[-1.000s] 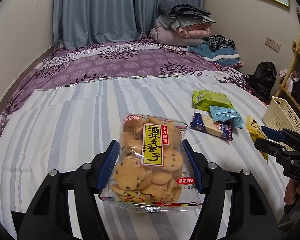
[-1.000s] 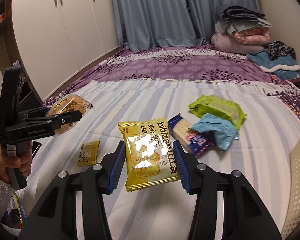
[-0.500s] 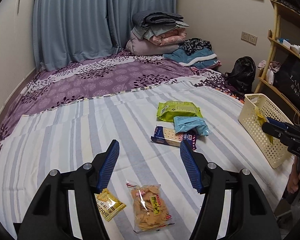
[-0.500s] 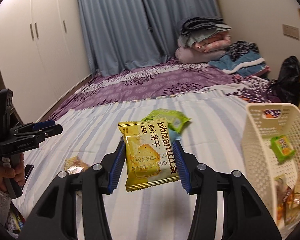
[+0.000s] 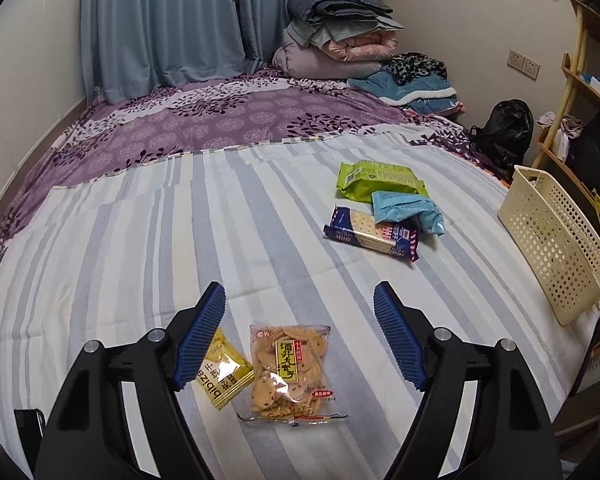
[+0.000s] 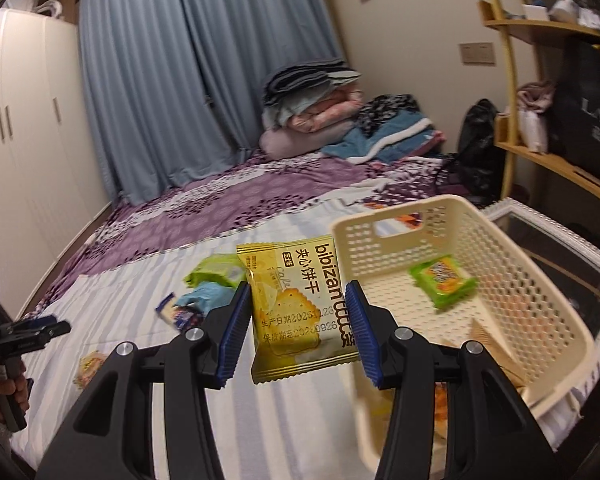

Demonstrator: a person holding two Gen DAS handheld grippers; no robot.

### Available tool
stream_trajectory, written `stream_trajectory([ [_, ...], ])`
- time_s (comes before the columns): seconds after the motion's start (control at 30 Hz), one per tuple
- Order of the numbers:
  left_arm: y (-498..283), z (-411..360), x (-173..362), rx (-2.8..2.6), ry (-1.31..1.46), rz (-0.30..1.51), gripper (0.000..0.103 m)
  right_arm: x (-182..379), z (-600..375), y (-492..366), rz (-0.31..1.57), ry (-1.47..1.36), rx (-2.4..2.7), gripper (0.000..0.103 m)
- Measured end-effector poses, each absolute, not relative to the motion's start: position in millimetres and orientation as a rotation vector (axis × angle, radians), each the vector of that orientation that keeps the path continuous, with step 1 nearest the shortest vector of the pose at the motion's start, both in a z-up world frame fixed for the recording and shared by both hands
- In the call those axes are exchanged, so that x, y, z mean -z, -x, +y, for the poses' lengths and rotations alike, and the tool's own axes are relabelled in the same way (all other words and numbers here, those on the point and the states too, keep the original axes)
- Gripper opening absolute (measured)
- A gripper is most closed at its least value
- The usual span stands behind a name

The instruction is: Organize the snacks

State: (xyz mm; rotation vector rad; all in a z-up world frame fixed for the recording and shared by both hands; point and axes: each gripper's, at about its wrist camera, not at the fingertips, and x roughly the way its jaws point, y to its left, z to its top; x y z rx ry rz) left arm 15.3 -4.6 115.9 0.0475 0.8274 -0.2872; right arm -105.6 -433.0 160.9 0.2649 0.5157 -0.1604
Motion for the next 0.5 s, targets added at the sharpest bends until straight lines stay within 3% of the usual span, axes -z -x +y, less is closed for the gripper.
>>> stream_trajectory([
  [0.07,-14.4,-1.7,-106.1,0.281,-0.04,0.852,0.078,-156.3,-442.8,109.0,0.519,-0.273,0.217,0.051],
  [0.13,-13.0,-0.4,-93.4,0.276,-0.032,0.882,0.078,-151.0,-450.1,112.0,0.52,-0.263,0.286,0.078],
  [0.2,-12.2,-0.8,-81.1,0.271,-0.026,0.913,0.078,-148.4,-451.9,116.0,0.515,-0.225,0.352,0.089],
  [0.4,-9.7,-7.7,-53.7,0.273,-0.041,0.978,0.078,-142.2,-455.0,118.2,0.538,-0.23,0.345,0.089],
  [0.5,-9.9,-10.2,-47.6,0.274,-0.049,0.99,0.078,-143.0,-452.0,117.8,0.532,-0.247,0.328,0.095],
])
